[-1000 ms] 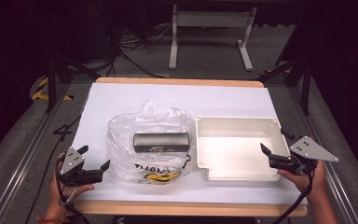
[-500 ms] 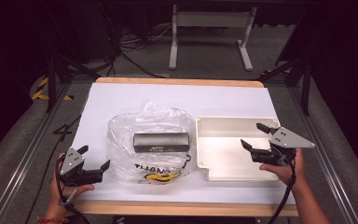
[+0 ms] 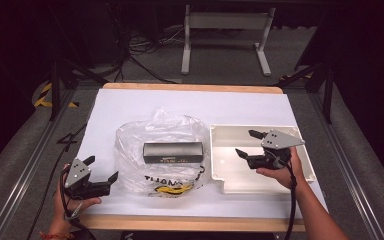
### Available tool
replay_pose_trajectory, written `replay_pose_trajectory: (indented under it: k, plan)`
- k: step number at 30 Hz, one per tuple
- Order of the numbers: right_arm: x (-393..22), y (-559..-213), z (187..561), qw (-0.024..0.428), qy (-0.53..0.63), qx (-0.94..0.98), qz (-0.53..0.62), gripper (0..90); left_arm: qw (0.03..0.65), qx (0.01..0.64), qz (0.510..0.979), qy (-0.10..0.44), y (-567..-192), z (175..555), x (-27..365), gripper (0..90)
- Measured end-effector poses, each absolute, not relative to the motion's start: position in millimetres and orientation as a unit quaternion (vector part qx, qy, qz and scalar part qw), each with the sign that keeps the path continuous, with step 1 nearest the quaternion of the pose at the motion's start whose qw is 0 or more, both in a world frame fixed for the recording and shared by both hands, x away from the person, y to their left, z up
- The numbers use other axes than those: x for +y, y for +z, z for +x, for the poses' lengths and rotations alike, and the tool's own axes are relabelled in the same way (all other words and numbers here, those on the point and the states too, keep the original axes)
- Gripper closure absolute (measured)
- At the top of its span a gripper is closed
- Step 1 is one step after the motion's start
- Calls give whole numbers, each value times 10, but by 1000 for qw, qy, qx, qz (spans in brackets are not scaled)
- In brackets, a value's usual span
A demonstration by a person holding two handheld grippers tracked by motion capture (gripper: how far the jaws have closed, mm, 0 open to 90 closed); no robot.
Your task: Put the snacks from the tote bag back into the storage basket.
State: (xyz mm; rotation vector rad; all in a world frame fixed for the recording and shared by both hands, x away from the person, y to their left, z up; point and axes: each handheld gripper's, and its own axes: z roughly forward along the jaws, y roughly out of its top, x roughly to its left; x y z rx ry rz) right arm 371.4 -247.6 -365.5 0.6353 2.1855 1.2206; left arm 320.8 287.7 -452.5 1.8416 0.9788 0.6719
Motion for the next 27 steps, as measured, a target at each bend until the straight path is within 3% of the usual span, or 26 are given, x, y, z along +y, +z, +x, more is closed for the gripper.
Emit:
replay_pose_trajectory:
  k: [27]
  plan:
    - [-1933,-3548,4107,224,455,843,181,273,457,392,752,269,-4528,3207,2867,44]
